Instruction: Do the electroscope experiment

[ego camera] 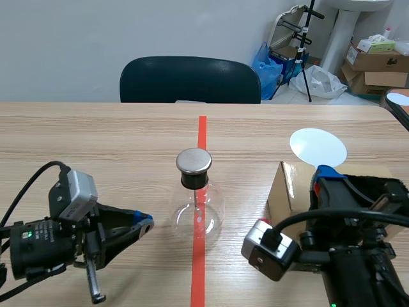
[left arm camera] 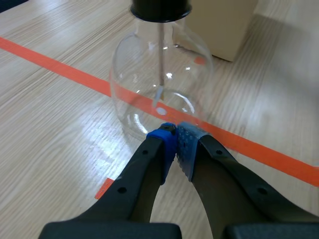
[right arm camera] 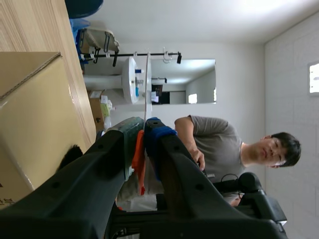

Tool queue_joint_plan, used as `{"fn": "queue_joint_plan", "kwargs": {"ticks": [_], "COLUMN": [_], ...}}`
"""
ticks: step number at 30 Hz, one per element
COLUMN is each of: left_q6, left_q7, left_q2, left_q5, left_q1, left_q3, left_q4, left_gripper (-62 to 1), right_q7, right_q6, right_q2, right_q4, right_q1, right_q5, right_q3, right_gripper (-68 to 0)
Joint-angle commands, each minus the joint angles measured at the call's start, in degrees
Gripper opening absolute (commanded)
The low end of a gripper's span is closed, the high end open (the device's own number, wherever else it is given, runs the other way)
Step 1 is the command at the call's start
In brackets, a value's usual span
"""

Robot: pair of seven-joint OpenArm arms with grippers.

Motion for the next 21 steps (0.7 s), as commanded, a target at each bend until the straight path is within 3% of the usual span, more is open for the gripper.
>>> {"fn": "queue_joint_plan", "kwargs": {"ticks": [1, 8, 15, 21], "left_q6": [-0.17, -1.27, -1.27, -1.27], "left_q7": [-2.03, -4.26, -4.22, -4.20], "left_q2": [-1.90, -5.09, -5.73, -5.70], "left_q5": [-0.79, -0.79, -0.76, -0.79], "left_q1": [3.39, 17.88, 32.92, 41.35], "left_q3": [-1.64, -11.89, -23.89, -30.47], "left_q4": [4.26, 20.26, 36.87, 44.19], "left_gripper": [-57.0, -57.0, -56.9, -56.8], "right_q7": [1.14, 6.91, 10.32, 12.87], "right_q6": [-3.28, -3.28, -3.28, -3.28], "right_q2": [0.07, 0.07, -0.76, -1.03], "right_q4": [0.70, 0.07, -5.18, -7.69], "right_q1": [-0.44, -1.88, -2.01, -1.99], "right_q5": [-0.04, 2.54, 3.19, 3.17], "right_q3": [1.31, 5.01, 8.11, 8.98], "right_gripper": [-66.5, -66.5, -66.5, -66.5]}}
